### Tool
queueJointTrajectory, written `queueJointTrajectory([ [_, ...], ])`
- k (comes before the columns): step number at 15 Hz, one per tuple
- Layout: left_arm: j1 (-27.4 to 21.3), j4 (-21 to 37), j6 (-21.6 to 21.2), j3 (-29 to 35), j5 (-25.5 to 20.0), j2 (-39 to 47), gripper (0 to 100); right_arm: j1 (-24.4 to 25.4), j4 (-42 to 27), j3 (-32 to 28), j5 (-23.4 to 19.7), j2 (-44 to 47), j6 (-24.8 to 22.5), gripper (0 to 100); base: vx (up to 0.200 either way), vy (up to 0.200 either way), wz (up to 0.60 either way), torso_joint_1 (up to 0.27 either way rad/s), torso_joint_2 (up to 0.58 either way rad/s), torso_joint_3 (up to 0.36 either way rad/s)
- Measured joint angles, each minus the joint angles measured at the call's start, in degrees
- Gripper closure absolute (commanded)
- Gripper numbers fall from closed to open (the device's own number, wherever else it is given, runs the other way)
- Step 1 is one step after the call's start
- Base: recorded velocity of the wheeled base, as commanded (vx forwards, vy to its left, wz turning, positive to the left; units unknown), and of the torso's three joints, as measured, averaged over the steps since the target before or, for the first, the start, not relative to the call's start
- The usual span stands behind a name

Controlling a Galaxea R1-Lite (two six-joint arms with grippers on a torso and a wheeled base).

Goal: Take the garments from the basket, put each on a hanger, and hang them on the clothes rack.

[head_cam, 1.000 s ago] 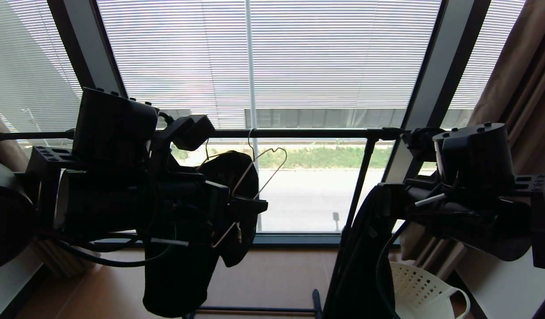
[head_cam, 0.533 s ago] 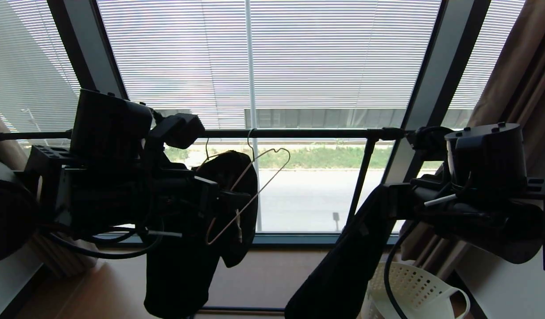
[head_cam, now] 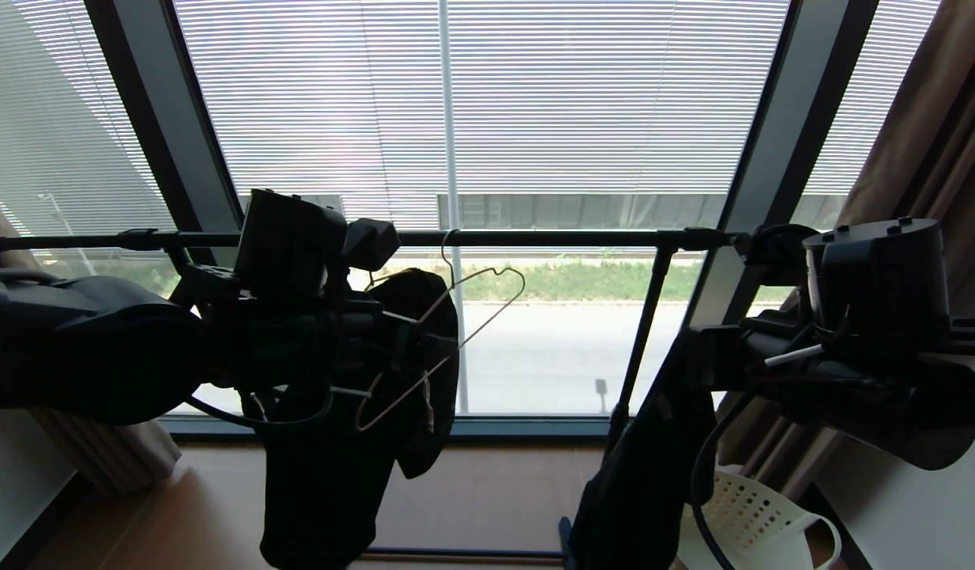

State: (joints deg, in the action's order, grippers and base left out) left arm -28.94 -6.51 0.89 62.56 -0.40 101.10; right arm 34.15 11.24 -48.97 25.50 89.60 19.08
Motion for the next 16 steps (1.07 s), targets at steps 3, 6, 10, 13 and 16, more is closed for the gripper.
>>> queueJointTrajectory([
  [3,1.9,-5.1,-3.7,0.5,0.1,5.2,0,0.0,0.0,0.2,0.0,0.0,0.0,100,0.000,0.000,0.00,0.000,0.00,0.000],
  [6,4.1,-6.4,-6.0,2.9,-0.1,9.5,0,0.1,0.0,0.3,-0.1,0.0,0.1,100,0.000,0.000,0.00,0.000,0.00,0.000],
  [10,6.7,-6.7,-10.1,6.8,-1.8,14.4,0,0.3,0.2,0.6,-0.2,0.0,0.1,100,0.000,0.000,0.00,0.000,0.00,0.000],
  [13,8.1,-7.4,-12.3,9.0,-8.4,17.7,0,0.5,0.2,0.7,-0.2,0.0,0.1,100,0.000,0.000,0.00,0.000,0.00,0.000],
  [16,8.6,-9.1,-12.9,9.0,-10.8,20.0,0,0.8,0.2,0.9,-0.3,0.1,0.2,100,0.000,0.000,0.00,0.000,0.00,0.000],
])
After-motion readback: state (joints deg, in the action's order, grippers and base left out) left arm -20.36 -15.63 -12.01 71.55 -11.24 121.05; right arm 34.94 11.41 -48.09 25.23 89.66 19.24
